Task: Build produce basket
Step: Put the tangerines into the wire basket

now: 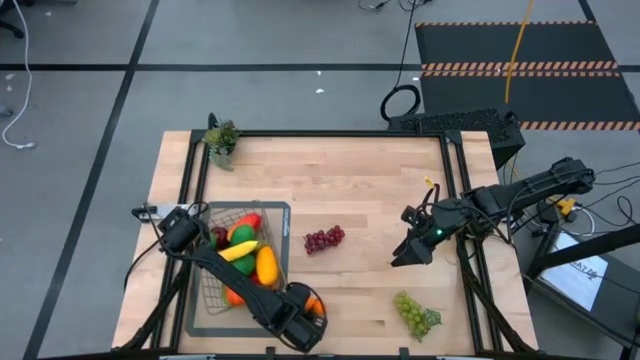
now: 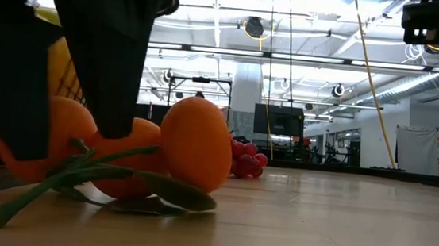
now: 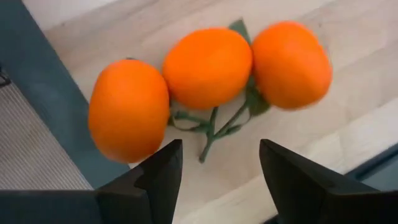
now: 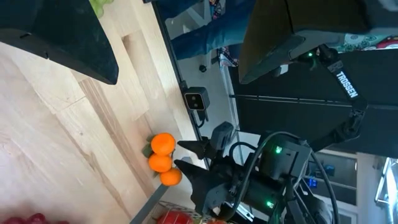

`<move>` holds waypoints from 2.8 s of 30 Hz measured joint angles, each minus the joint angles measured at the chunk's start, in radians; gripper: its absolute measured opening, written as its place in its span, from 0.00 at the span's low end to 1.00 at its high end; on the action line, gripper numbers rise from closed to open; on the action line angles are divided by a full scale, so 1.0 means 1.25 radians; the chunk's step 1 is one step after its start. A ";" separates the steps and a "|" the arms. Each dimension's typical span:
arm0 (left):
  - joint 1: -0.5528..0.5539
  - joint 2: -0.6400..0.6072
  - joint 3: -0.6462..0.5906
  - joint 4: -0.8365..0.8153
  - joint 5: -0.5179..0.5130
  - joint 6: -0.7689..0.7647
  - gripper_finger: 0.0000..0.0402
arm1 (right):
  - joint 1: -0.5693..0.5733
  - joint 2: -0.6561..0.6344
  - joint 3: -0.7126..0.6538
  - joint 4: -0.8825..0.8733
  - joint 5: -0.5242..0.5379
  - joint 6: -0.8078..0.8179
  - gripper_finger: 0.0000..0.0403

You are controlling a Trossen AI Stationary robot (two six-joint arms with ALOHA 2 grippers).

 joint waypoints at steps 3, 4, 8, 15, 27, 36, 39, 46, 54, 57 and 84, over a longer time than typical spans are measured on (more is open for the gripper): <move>0.007 0.008 0.000 0.006 -0.001 0.023 0.49 | 0.000 0.000 0.000 0.000 -0.001 0.000 0.82; 0.008 0.011 0.000 0.006 0.000 0.033 0.46 | 0.000 0.000 0.000 0.000 -0.001 0.000 0.82; 0.009 0.029 -0.001 0.027 0.009 0.073 0.36 | 0.000 0.000 0.000 0.007 -0.003 0.000 0.82; 0.009 0.046 0.000 0.055 0.026 0.108 0.17 | 0.000 0.000 0.000 0.023 -0.003 -0.006 0.82; 0.034 0.007 0.025 0.071 -0.011 0.279 0.01 | 0.000 0.000 0.000 0.021 -0.003 -0.021 0.82; 0.065 -0.105 0.107 -0.003 -0.136 0.521 0.01 | 0.001 0.001 0.000 0.016 0.045 -0.033 0.82; 0.081 -0.144 0.117 -0.012 -0.151 0.602 0.01 | 0.001 0.000 0.000 0.014 0.080 -0.038 0.82; 0.104 -0.263 0.117 -0.037 -0.200 0.684 0.01 | 0.001 0.000 0.000 0.013 0.148 -0.042 0.82; 0.119 -0.448 0.117 -0.114 -0.267 0.821 0.01 | 0.000 0.026 0.000 0.029 0.321 -0.026 0.82; 0.123 -0.513 0.117 -0.153 -0.273 0.841 0.01 | 0.001 0.064 0.000 0.067 0.373 0.018 0.81; 0.173 -0.826 0.117 -0.347 -0.293 1.066 0.02 | 0.002 0.722 0.534 0.172 0.511 0.290 0.45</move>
